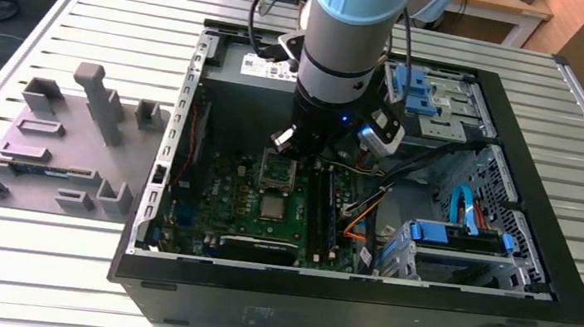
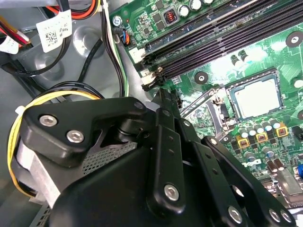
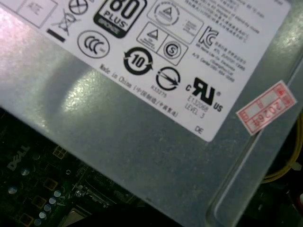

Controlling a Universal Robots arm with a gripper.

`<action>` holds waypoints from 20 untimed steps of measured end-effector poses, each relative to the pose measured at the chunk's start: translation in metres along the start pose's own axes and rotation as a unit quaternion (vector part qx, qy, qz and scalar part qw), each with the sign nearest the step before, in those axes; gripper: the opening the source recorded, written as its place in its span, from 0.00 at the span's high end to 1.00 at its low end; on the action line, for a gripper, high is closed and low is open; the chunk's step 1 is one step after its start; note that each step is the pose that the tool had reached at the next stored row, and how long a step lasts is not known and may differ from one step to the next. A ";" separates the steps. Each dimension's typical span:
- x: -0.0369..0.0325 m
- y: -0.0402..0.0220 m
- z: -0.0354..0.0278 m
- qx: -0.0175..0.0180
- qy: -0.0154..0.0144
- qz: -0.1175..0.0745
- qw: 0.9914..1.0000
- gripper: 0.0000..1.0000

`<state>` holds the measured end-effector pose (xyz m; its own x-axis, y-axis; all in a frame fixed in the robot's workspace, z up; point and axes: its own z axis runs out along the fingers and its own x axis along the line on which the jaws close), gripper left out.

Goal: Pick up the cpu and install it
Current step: 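Close the cpu cover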

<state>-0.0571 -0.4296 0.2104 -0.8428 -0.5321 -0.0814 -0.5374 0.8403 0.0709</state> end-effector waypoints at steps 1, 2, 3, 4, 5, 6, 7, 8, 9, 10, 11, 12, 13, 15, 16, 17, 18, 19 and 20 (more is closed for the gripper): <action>0.0000 0.0000 0.0000 0.000 0.000 0.000 1.000 0.89; 0.0000 0.0000 0.0000 0.000 0.000 0.000 1.000 0.89; 0.0001 0.0000 -0.0005 0.000 0.000 0.000 1.000 0.89; 0.0000 0.0000 -0.0014 -0.001 0.000 0.000 1.000 0.89; -0.0002 0.0001 -0.0028 -0.001 -0.001 0.000 1.000 0.89; -0.0003 0.0003 -0.0043 -0.002 -0.001 0.000 1.000 0.89; -0.0004 0.0004 -0.0058 -0.002 -0.001 0.000 1.000 0.89; -0.0005 0.0005 -0.0065 -0.002 -0.002 0.000 1.000 0.89; -0.0005 0.0005 -0.0065 -0.003 -0.002 0.000 1.000 0.89; -0.0006 0.0005 -0.0064 -0.003 -0.002 0.000 1.000 0.89; -0.0005 0.0005 -0.0068 -0.003 -0.002 0.000 1.000 0.89; -0.0006 0.0005 -0.0073 -0.003 -0.002 0.000 1.000 0.89; -0.0006 0.0005 -0.0075 -0.003 -0.002 0.000 1.000 0.89; -0.0005 0.0005 -0.0078 -0.003 -0.002 0.000 1.000 0.89; -0.0005 0.0005 -0.0081 -0.003 -0.002 0.000 1.000 0.89; -0.0005 0.0005 -0.0082 -0.003 -0.002 0.000 1.000 0.89; -0.0005 0.0005 -0.0082 -0.003 -0.002 0.000 1.000 0.89; -0.0005 0.0005 -0.0082 -0.003 -0.002 0.000 1.000 0.89; -0.0005 0.0005 -0.0082 -0.003 -0.002 0.000 1.000 0.89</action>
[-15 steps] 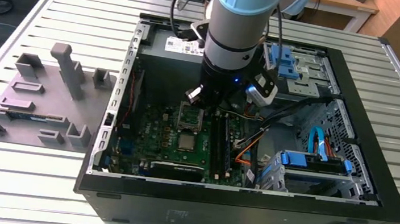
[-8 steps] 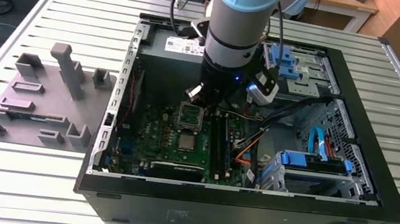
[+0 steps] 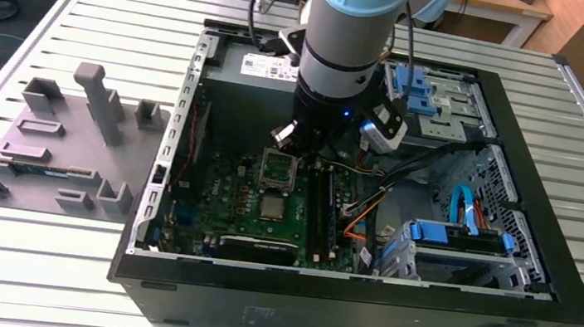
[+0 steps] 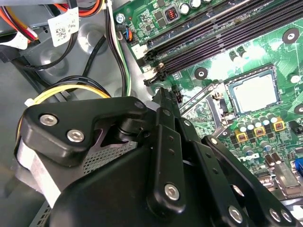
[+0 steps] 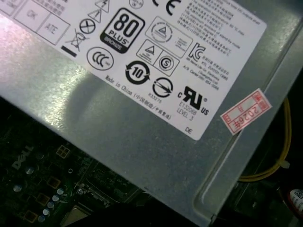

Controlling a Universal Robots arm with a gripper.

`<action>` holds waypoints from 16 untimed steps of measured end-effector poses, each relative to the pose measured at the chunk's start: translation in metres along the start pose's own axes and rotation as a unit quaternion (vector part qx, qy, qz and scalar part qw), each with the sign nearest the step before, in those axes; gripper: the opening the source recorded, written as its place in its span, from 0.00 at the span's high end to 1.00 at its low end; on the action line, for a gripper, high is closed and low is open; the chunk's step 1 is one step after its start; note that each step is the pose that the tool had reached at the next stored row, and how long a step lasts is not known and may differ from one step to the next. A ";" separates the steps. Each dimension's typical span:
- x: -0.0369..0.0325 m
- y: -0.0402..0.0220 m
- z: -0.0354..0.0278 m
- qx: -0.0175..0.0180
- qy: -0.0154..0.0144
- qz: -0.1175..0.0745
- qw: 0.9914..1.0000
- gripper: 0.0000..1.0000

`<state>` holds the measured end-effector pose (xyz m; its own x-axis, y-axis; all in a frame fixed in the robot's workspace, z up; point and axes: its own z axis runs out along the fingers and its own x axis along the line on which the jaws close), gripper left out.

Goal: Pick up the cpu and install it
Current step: 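Close the cpu cover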

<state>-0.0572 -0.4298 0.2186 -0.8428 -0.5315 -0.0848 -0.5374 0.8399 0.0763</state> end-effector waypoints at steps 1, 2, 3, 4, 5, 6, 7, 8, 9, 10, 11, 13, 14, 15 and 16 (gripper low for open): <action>0.0000 0.0000 -0.0001 0.000 0.000 0.000 1.000 0.89; 0.0001 0.0000 0.0000 0.000 0.000 0.000 1.000 0.89; 0.0005 0.0002 -0.0001 0.000 0.000 0.000 1.000 0.89; 0.0015 0.0007 -0.0003 0.000 0.000 0.000 1.000 0.89; 0.0023 0.0013 -0.0004 0.000 -0.001 0.000 1.000 0.89; 0.0032 0.0018 -0.0005 0.000 -0.002 0.000 1.000 0.89; 0.0038 0.0021 -0.0007 0.000 -0.003 0.000 1.000 0.89; 0.0041 0.0024 -0.0010 0.000 -0.003 0.000 1.000 0.89; 0.0043 0.0025 -0.0016 0.000 -0.004 0.000 1.000 0.89; 0.0044 0.0026 -0.0022 0.000 -0.004 0.000 1.000 0.89; 0.0045 0.0027 -0.0031 0.000 -0.004 0.000 1.000 0.89; 0.0047 0.0029 -0.0045 -0.001 -0.005 0.000 1.000 0.89; 0.0050 0.0030 -0.0047 -0.001 -0.006 0.000 1.000 0.89; 0.0053 0.0032 -0.0048 -0.001 -0.006 0.000 1.000 0.89; 0.0057 0.0034 -0.0049 -0.001 -0.007 0.000 1.000 0.89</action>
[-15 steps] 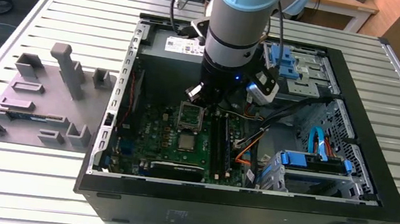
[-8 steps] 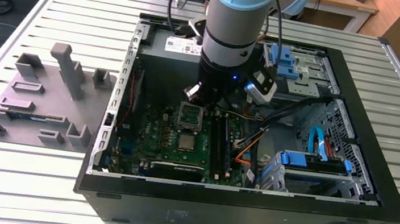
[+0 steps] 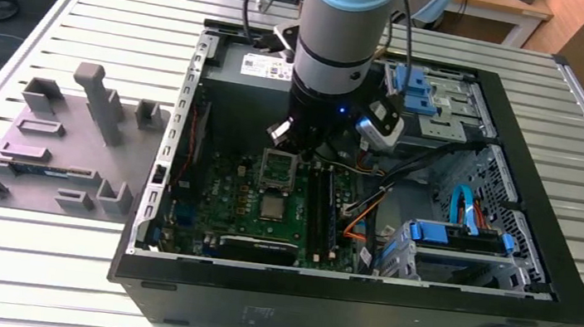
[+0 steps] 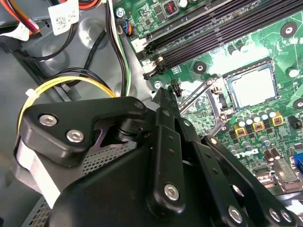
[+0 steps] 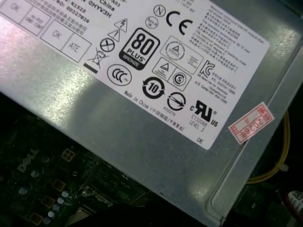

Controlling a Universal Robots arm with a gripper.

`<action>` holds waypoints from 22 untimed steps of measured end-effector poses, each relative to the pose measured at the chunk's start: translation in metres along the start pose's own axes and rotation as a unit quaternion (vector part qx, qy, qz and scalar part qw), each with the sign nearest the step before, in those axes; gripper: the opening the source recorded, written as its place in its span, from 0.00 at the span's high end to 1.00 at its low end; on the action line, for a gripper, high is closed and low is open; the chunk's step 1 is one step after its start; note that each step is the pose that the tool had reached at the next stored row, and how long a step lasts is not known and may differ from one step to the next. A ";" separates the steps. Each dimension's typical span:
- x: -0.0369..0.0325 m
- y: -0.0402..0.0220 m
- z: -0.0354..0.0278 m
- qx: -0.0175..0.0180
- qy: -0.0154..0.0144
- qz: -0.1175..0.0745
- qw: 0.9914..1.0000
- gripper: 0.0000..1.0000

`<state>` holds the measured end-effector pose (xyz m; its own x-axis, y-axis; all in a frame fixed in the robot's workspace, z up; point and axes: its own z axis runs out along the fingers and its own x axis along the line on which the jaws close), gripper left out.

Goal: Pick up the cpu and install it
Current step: 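Close the cpu cover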

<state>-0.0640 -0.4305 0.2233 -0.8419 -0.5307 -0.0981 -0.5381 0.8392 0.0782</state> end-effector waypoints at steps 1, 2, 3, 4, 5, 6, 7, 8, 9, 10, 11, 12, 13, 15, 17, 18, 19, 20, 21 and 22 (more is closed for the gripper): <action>0.0004 0.0002 -0.0001 0.000 -0.001 0.000 1.000 0.89; 0.0008 0.0004 -0.0003 0.000 -0.001 0.000 1.000 0.89; 0.0011 0.0006 -0.0005 0.000 -0.002 0.000 1.000 0.89; 0.0013 0.0008 -0.0009 0.001 -0.002 0.000 1.000 0.89; 0.0015 0.0010 -0.0014 0.001 -0.002 0.000 1.000 0.89; 0.0016 0.0011 -0.0019 0.001 -0.003 0.000 1.000 0.89; 0.0017 0.0013 -0.0025 0.001 -0.003 0.000 1.000 0.89; 0.0019 0.0014 -0.0031 0.000 -0.004 0.000 1.000 0.89; 0.0021 0.0016 -0.0037 0.000 -0.004 0.000 1.000 0.89; 0.0024 0.0019 -0.0042 0.001 -0.005 0.000 1.000 0.89; 0.0030 0.0023 -0.0045 0.001 -0.006 -0.001 1.000 0.89; 0.0037 0.0027 -0.0048 0.002 -0.007 -0.001 1.000 0.89; 0.0043 0.0032 -0.0050 0.002 -0.009 -0.001 1.000 0.89; 0.0054 0.0039 -0.0056 0.003 -0.011 -0.001 1.000 0.89; 0.0060 0.0044 -0.0061 0.003 -0.012 -0.001 1.000 0.89; 0.0062 0.0045 -0.0064 0.002 -0.013 -0.001 1.000 0.89; 0.0064 0.0046 -0.0069 0.002 -0.013 -0.001 1.000 0.89; 0.0065 0.0047 -0.0074 0.002 -0.014 -0.001 1.000 0.89; 0.0065 0.0048 -0.0079 0.002 -0.014 -0.001 1.000 0.89; 0.0066 0.0049 -0.0084 0.003 -0.015 -0.001 1.000 0.89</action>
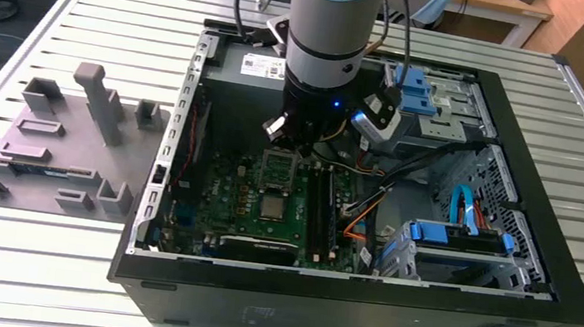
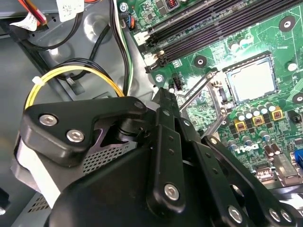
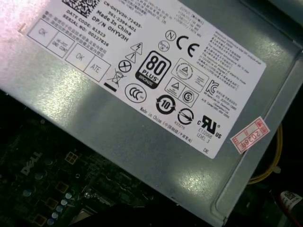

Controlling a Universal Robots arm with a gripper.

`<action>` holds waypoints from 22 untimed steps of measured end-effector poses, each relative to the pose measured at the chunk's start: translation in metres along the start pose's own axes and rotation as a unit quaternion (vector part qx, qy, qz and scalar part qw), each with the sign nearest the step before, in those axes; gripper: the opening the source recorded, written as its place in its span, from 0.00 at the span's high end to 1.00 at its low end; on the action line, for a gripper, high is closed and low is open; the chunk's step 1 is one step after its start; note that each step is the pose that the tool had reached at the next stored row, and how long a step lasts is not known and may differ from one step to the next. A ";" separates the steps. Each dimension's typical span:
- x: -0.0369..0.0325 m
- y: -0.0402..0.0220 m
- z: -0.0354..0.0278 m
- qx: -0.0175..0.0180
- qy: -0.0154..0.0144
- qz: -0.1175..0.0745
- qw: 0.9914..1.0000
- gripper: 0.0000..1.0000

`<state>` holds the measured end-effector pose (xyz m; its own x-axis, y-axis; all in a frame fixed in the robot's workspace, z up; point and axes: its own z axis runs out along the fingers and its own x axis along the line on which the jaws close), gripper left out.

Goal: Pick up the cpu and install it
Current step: 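Close the cpu cover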

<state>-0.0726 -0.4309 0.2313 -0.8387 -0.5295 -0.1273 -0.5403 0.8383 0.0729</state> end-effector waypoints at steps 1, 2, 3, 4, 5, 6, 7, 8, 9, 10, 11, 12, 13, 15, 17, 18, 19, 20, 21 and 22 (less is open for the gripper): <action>0.0000 0.0000 -0.0005 0.000 0.000 0.000 1.000 0.89; 0.0000 0.0001 -0.0009 0.000 -0.001 0.000 1.000 0.89; 0.0001 0.0001 -0.0014 0.000 -0.001 0.000 1.000 0.89; 0.0001 0.0002 -0.0019 0.000 -0.001 0.000 1.000 0.89; 0.0001 0.0002 -0.0024 0.000 -0.002 0.000 1.000 0.89; 0.0002 0.0003 -0.0028 0.000 -0.002 0.000 1.000 0.89; 0.0002 0.0003 -0.0032 0.001 -0.002 0.000 1.000 0.89; 0.0003 0.0004 -0.0035 0.001 -0.003 0.000 1.000 0.89; 0.0005 0.0005 -0.0037 0.001 -0.003 0.000 1.000 0.89; 0.0008 0.0006 -0.0040 0.001 -0.004 0.000 1.000 0.89; 0.0011 0.0006 -0.0043 0.002 -0.004 -0.001 1.000 0.89; 0.0016 0.0006 -0.0046 0.003 -0.005 -0.001 1.000 0.89; 0.0021 0.0006 -0.0049 0.003 -0.006 -0.001 1.000 0.89; 0.0031 0.0003 -0.0054 0.005 -0.008 -0.001 1.000 0.89; 0.0042 -0.0005 -0.0060 0.006 -0.010 -0.002 1.000 0.89; 0.0048 -0.0012 -0.0064 0.006 -0.011 -0.002 1.000 0.89; 0.0055 -0.0018 -0.0068 0.007 -0.012 -0.002 1.000 0.89; 0.0061 -0.0025 -0.0072 0.007 -0.012 -0.002 1.000 0.89; 0.0066 -0.0033 -0.0077 0.007 -0.013 -0.002 1.000 0.89; 0.0071 -0.0039 -0.0083 0.008 -0.013 -0.002 1.000 0.89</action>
<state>-0.0770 -0.4390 0.2383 -0.8344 -0.5293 -0.1537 -0.5423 0.8382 0.0573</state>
